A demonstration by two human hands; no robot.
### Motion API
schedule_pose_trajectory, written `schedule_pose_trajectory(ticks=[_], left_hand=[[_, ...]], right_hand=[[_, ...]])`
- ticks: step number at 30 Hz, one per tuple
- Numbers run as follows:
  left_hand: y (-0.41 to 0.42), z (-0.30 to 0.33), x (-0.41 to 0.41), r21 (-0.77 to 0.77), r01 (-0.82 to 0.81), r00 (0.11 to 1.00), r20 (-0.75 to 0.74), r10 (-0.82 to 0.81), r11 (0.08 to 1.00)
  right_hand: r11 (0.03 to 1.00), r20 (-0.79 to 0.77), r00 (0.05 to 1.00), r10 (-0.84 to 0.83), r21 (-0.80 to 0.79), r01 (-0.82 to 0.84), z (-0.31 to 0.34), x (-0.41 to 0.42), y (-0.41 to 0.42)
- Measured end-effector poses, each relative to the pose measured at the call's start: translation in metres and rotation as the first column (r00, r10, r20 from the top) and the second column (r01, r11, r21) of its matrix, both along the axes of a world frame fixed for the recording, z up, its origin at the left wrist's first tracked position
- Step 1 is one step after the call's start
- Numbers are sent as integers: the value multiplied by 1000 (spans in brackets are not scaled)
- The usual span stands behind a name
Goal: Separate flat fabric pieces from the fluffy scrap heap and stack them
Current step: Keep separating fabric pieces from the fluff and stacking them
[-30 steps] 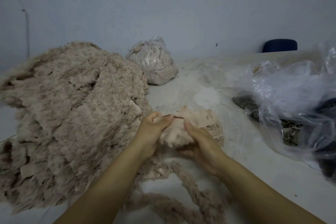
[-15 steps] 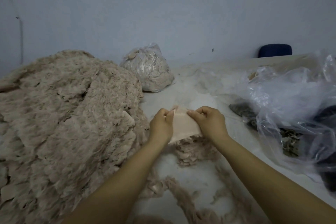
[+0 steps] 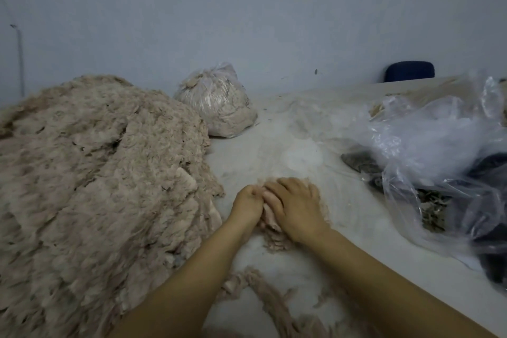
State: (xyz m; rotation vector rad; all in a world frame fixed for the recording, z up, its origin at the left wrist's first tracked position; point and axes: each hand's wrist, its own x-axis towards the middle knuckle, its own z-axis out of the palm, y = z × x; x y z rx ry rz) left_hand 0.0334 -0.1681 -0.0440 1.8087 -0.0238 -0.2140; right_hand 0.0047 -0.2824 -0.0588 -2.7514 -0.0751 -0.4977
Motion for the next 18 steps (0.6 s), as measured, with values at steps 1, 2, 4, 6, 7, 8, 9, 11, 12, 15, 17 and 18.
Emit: schedule_pose_trajectory(ticks=[1, 2, 4, 6, 7, 8, 9, 11, 12, 15, 17, 18], left_hand=[[3, 0, -2, -21, 14, 1000, -7, -14, 1000], [8, -1, -3, -37, 27, 1000, -9, -27, 999], [22, -3, -4, -39, 59, 998, 4, -59, 998], [44, -5, -6, 60, 141, 988, 55, -144, 988], [57, -4, -7, 149, 204, 972, 82, -218, 967], [71, -2, -7, 261, 269, 948, 100, -304, 927], [86, 1, -8, 390, 327, 913, 104, -394, 861], [113, 5, -8, 659, 387, 815, 82, -573, 645], [123, 7, -9, 764, 375, 759, 72, -647, 525], [138, 2, -17, 929, 191, 623, 135, -770, 317], [142, -4, -22, 945, 49, 617, 226, -754, 323], [144, -7, -25, 936, 10, 632, 267, -727, 352]], right_hand=[[999, -88, 996, -17, -44, 13, -8, 1, -5], [998, -152, 988, -25, -67, 14, -13, 2, -9], [998, -205, 978, -27, -66, 14, -16, 3, -14], [999, -214, 977, -17, -54, 5, -13, 3, -15], [999, -194, 981, -16, -42, 8, -9, 3, -14], [999, -134, 991, -20, -33, 16, -5, 1, -12], [1000, -22, 1000, -20, -18, 19, 1, -4, -9], [995, 325, 944, 50, 67, -76, 13, -19, 4], [977, 448, 888, 105, 120, -176, 17, -29, 12], [881, 266, 890, 369, 203, -426, 4, -60, 44], [864, -23, 881, 472, 210, -458, -17, -70, 56], [860, -97, 866, 490, 213, -463, -25, -73, 57]])
